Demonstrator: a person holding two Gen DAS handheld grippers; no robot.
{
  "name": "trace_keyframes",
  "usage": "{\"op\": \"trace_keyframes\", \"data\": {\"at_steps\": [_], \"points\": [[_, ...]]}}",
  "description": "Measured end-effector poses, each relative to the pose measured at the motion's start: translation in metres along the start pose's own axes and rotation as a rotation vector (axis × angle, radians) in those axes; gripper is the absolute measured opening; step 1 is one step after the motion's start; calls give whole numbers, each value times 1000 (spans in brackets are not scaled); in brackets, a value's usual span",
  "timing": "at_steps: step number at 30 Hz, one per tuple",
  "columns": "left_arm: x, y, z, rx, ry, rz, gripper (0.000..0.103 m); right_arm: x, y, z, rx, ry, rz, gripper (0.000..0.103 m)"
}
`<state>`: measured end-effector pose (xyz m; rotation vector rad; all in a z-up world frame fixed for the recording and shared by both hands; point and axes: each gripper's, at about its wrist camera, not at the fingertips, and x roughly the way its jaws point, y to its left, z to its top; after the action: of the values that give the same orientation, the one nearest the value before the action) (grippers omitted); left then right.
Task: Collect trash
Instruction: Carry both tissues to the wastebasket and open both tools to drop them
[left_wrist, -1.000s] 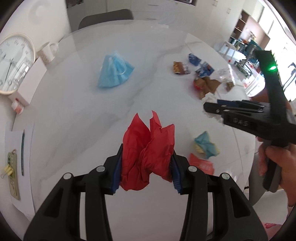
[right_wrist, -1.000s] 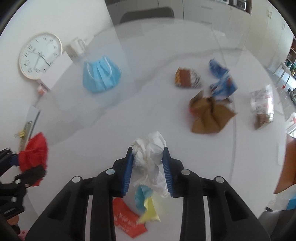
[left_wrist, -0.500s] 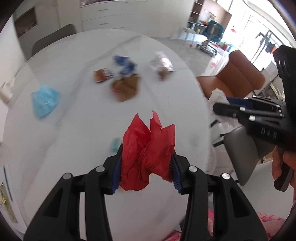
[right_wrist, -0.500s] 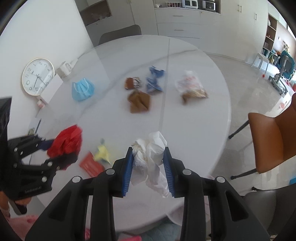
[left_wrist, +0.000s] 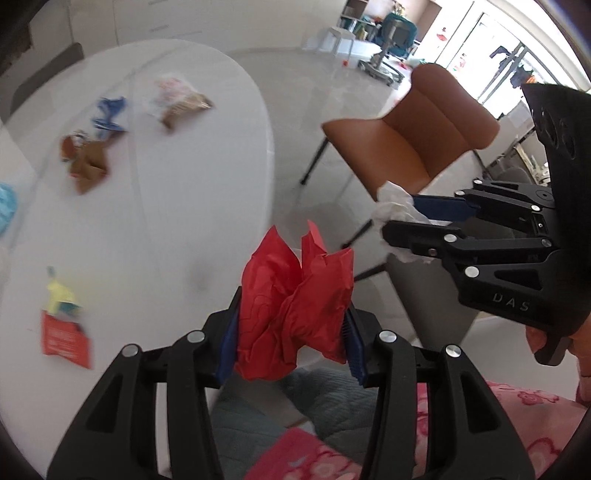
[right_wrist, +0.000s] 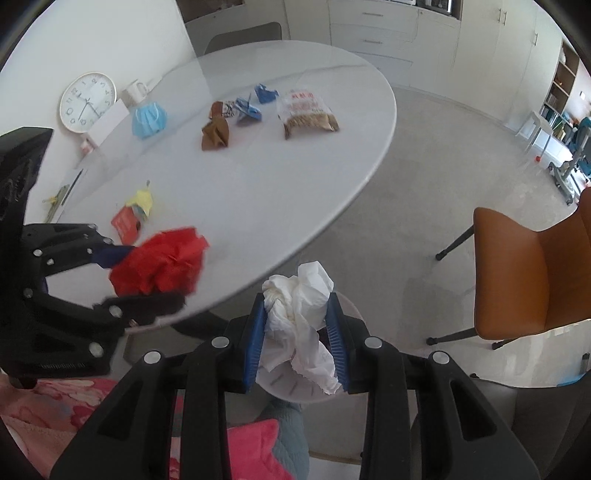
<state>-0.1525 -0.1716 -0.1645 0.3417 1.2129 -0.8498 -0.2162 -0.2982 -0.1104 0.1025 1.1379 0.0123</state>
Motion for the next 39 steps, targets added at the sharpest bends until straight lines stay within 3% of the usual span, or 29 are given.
{"op": "trace_keyframes", "data": {"at_steps": [7, 15, 21, 26, 34, 39], "points": [[29, -34, 8, 28, 45, 10, 46, -1, -27, -15, 14, 9, 13, 34], [46, -41, 6, 40, 94, 20, 50, 8, -37, -22, 32, 21, 29, 34], [55, -42, 8, 45, 111, 24, 76, 11, -38, -22, 30, 27, 34, 34], [51, -41, 8, 41, 95, 44, 84, 12, -38, -23, 29, 28, 35, 34], [27, -15, 1, -54, 62, 107, 89, 18, -33, -21, 11, 45, 52, 36], [-3, 20, -5, -175, -1, 203, 92, 30, -23, -24, -22, 76, 85, 39]]}}
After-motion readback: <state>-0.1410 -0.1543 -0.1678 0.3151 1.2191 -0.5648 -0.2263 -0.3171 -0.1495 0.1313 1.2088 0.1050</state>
